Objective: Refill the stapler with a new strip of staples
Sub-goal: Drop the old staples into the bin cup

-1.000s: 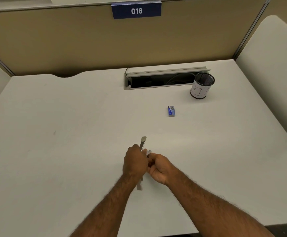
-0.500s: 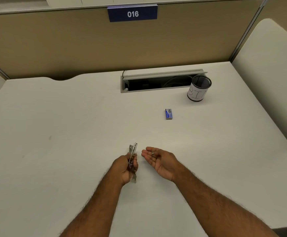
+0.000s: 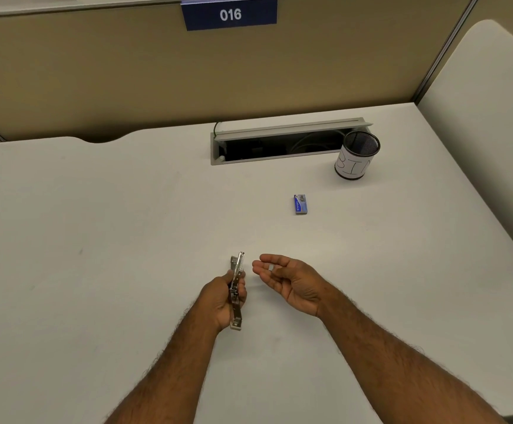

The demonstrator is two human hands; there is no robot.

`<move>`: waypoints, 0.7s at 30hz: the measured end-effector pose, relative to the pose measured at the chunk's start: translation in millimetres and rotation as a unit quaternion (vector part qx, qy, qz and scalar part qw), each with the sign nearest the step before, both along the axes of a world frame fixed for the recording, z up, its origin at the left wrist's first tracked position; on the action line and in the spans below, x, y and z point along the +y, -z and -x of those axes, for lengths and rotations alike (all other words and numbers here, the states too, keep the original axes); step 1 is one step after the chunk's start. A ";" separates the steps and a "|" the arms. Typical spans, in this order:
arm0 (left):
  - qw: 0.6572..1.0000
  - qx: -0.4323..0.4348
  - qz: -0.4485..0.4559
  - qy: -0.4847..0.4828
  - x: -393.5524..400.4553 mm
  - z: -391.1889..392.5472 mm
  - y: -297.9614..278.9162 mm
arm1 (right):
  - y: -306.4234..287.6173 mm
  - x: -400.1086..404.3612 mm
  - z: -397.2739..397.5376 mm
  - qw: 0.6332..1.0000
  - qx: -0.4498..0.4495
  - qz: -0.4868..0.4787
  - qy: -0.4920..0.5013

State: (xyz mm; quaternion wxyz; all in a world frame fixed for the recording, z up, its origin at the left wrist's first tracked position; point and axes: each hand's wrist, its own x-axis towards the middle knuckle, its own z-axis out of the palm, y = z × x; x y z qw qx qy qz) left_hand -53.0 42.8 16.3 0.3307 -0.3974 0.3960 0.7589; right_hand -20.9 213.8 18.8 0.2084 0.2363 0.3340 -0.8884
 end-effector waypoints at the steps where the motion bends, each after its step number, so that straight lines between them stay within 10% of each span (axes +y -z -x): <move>1: 1.000 0.000 0.002 0.000 0.4 1.2 0.2 | 0.1 0.9 1.4 1.000 0.001 -0.004 0.000; 21: 1.000 0.012 0.004 0.028 19.5 29.9 2.9 | 6.6 22.1 33.1 0.995 0.039 -0.087 0.039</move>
